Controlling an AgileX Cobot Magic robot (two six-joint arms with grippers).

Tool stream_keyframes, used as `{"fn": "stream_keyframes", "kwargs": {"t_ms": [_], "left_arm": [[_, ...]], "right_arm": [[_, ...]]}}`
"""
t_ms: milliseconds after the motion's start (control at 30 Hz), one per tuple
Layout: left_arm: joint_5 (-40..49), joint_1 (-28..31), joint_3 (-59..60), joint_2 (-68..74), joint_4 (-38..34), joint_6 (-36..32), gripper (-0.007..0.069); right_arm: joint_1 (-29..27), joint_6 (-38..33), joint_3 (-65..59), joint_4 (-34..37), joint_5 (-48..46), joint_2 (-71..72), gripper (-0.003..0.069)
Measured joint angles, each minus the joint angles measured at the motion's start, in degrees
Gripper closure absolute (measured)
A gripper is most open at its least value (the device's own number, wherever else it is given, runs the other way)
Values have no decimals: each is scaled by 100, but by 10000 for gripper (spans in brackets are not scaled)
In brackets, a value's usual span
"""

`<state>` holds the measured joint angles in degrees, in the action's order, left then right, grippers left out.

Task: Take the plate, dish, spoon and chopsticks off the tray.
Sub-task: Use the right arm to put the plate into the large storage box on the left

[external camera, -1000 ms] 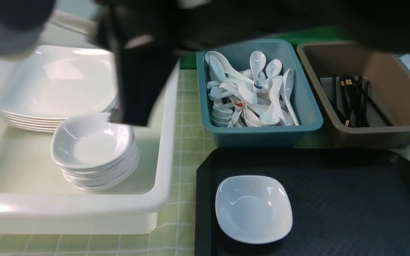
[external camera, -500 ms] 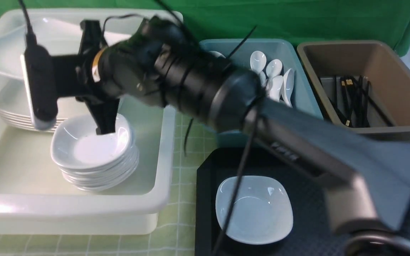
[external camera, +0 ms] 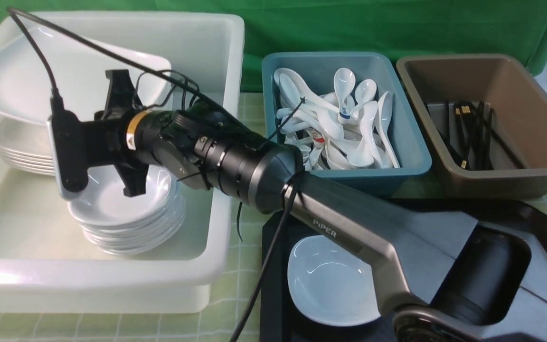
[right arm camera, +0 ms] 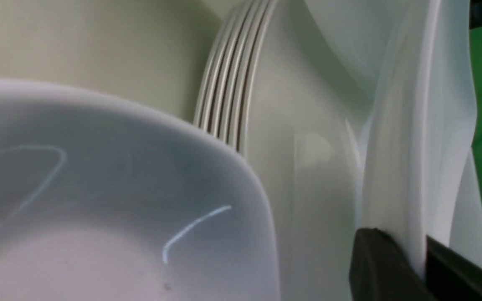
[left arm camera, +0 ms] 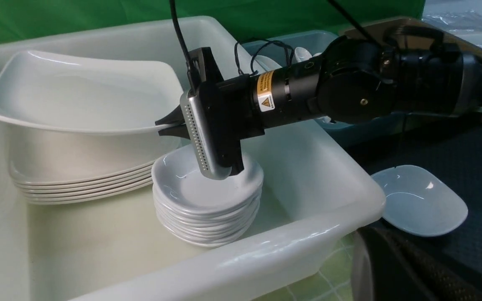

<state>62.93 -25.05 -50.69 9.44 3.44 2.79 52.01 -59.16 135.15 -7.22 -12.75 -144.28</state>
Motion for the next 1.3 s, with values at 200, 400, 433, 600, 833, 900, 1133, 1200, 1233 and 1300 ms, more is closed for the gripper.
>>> {"fn": "stream_keyframes", "kwargs": {"t_ms": [200,400,433,600,833,900,1133,1200,1233,1300], "left_arm": [[0,0,0,0,-191,-11,613],[0,0,0,0,-538,-150,613],[0,0,0,0,-602,-150,613],[0,0,0,0,-794,-155,613],[0,0,0,0,-880,-176,613],[-62,0,0,0,-880,-245,613],[-233,0,0,214,-893,-331,613],[-233,0,0,464,-893,-475,613],[-251,0,0,668,-899,-596,613],[-357,0,0,1150,-969,-820,613]], "right_arm": [[1,65,0,26,-1,-70,589],[1,615,11,5,181,-60,461],[1,736,17,-1,206,-60,429],[-12,981,35,-11,188,-48,307],[23,1838,42,-34,-960,515,177],[29,2010,53,-34,-1547,916,175],[74,3079,65,-34,-4249,2355,311],[74,3344,71,-41,-4985,2720,401],[74,3526,64,-62,-5256,2911,453],[68,3951,-41,-96,-5413,3274,556]]}}
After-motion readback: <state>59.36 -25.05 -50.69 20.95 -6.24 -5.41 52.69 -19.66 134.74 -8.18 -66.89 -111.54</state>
